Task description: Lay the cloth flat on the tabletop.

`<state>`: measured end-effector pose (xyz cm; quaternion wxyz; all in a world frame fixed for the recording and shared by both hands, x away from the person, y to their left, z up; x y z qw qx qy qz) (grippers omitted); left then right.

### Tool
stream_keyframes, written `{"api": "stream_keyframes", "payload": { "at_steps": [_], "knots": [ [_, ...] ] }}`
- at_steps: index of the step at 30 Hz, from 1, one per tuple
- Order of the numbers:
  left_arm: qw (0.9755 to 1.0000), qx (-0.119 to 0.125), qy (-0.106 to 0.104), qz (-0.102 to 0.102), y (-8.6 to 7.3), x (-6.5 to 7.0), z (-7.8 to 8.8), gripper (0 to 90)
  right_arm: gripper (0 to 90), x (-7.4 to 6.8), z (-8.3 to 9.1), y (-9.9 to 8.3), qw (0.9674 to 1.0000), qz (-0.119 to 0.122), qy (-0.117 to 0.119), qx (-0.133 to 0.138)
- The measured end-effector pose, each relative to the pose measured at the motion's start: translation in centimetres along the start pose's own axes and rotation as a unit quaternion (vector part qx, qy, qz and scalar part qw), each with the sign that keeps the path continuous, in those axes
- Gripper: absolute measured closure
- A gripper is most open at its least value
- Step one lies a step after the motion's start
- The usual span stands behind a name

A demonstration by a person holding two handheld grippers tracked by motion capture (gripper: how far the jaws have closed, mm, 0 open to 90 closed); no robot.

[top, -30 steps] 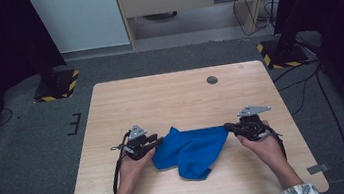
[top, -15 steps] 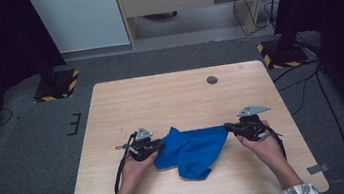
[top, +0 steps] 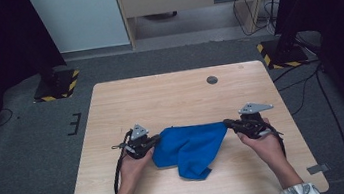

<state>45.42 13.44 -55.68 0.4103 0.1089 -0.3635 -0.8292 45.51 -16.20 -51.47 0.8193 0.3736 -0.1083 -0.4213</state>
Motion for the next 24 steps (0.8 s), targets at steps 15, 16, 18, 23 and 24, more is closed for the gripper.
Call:
{"api": "stream_keyframes", "payload": {
  "at_steps": [15, 16, 18, 23, 24],
  "knots": [
    [0.9975, 0.067, 0.019, -0.014, 5.2, 0.4, 4.7, 87.3, 88.6, -0.1, 3.3, 3.7, 0.999, 0.011, -0.007, 0.044],
    [0.9972, 0.07, 0.021, -0.017, 5.8, 0.4, 5.1, 87.3, 88.7, 0.0, 3.6, 4.0, 0.9988, 0.013, -0.007, 0.046],
    [0.9964, 0.076, 0.028, -0.025, 7.0, 0.6, 5.8, 87.4, 88.7, 0.0, 4.4, 4.9, 0.9985, 0.019, -0.011, 0.051],
    [0.9944, 0.092, 0.036, -0.037, 9.5, 1.0, 7.5, 87.4, 88.7, -0.2, 6.1, 6.9, 0.997, 0.032, -0.02, 0.067],
    [0.994, 0.095, 0.038, -0.041, 9.9, 1.1, 7.8, 87.4, 88.6, -0.2, 6.5, 7.3, 0.9967, 0.032, -0.021, 0.071]
  ]
}}
Point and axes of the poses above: each handheld gripper's, and its own axes: z roughly backward along the jaws, y roughly out of its top, x roughly to its right, the point moved 8 cm from there along -z, roughly forward along the jaws, and after that the axes turned 11 degrees about -x, right-handed, at the moved point
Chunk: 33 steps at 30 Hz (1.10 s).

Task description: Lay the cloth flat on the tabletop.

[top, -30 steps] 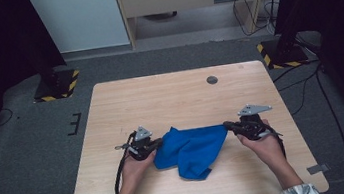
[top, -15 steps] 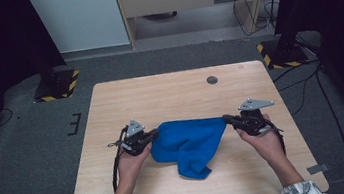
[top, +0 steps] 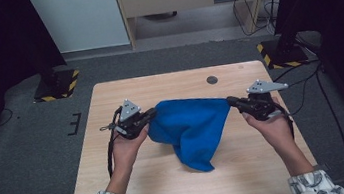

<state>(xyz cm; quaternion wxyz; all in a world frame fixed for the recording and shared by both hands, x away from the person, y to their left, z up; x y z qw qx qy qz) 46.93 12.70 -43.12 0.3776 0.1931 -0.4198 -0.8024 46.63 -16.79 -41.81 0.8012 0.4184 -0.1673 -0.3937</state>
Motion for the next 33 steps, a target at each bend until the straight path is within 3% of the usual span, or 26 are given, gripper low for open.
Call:
{"api": "stream_keyframes", "payload": {
  "at_steps": [8, 14, 33],
  "knots": [
    [0.9995, 0.018, 0.007, -0.024, 2.6, 0.8, 2.2, 87.4, 88.7, -0.2, 2.1, 2.2, 0.9997, 0.008, -0.003, 0.024],
    [0.999, 0.031, 0.009, -0.031, 4.0, 1.0, 3.2, 87.4, 88.7, 0.1, 3.4, 3.5, 0.9991, 0.009, -0.008, 0.041],
    [0.9979, 0.056, 0.008, -0.032, 5.3, 1.2, 4.6, 87.4, 88.7, -0.4, 6.2, 5.9, 0.9973, 0.023, -0.016, 0.068]
  ]
}}
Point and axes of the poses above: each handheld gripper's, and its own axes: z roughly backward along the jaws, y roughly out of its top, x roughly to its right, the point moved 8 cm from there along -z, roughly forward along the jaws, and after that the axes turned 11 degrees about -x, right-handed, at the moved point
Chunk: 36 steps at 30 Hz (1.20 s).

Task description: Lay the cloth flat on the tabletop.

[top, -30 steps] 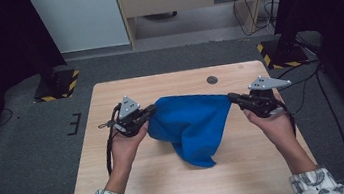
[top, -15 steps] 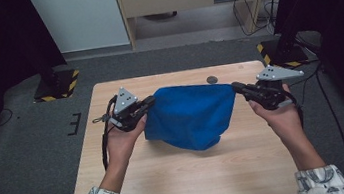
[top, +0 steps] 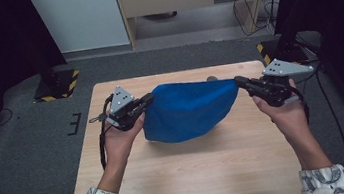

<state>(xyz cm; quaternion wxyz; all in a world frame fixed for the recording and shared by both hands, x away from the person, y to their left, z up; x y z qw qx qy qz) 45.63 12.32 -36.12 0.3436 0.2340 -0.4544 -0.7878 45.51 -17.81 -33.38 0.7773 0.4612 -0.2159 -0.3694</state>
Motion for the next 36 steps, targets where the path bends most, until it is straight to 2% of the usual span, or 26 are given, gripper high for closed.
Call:
{"api": "stream_keyframes", "payload": {
  "at_steps": [18, 24, 30, 36],
  "knots": [
    [1.0, 0.005, -0.002, -0.004, 0.3, 0.3, 0.2, 87.3, 88.7, 0.2, 0.8, 0.4, 1.0, 0.002, -0.002, 0.006],
    [0.9999, 0.011, -0.007, -0.008, 0.4, 0.9, 0.8, 87.2, 88.7, -0.1, 1.5, 0.3, 0.9999, 0.005, -0.002, 0.009],
    [0.9995, 0.016, -0.016, -0.02, 0.4, 2.4, 1.9, 87.2, 88.6, -0.6, 3.6, -0.2, 0.9997, 0.003, 0.001, 0.023],
    [0.9989, 0.012, -0.031, -0.034, 0.1, 5.2, 3.7, 87.1, 88.6, -2.0, 6.7, -1.3, 0.9994, 0.018, 0.001, 0.029]
  ]
}}
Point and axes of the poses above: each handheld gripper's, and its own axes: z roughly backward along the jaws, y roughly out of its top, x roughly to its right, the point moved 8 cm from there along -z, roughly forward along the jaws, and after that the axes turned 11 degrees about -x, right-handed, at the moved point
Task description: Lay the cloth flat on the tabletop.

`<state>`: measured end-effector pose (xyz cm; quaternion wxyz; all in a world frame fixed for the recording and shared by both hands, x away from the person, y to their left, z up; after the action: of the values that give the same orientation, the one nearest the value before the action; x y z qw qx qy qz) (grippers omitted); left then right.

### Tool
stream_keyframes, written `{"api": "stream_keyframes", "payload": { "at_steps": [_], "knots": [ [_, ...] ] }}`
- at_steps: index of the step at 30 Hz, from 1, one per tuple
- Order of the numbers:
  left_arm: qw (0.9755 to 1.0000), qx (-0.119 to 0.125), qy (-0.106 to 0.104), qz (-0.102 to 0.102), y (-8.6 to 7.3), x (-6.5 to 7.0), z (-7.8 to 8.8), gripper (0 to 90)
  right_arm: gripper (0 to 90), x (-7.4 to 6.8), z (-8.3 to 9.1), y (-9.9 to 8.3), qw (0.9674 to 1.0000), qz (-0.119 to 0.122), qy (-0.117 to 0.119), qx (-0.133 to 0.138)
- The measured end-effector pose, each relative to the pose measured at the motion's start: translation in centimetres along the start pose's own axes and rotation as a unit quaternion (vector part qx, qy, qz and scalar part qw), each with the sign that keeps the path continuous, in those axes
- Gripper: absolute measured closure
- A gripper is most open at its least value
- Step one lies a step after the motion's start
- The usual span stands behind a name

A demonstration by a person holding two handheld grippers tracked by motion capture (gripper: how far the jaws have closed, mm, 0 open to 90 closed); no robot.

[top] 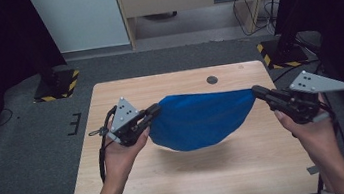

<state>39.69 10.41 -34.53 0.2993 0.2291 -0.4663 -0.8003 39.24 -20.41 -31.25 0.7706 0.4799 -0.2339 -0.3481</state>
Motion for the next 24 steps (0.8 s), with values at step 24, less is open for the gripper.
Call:
{"api": "stream_keyframes", "payload": {
  "at_steps": [24],
  "knots": [
    [0.9959, -0.069, -0.002, 0.058, -6.0, -3.6, -10.0, 86.4, 88.4, 4.0, -11.6, -5.9, 0.9923, -0.024, -0.002, -0.121]
  ]
}}
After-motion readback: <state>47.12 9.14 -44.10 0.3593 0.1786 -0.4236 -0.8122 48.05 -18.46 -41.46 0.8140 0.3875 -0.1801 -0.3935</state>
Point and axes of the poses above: each handheld gripper's, and its own axes: z roughly backward along the jaws, y roughly out of its top, x roughly to its right, the point moved 8 cm from there along -z, roughly forward along the jaws, and after that the axes turned 11 degrees about -x, right-handed, at the moved point
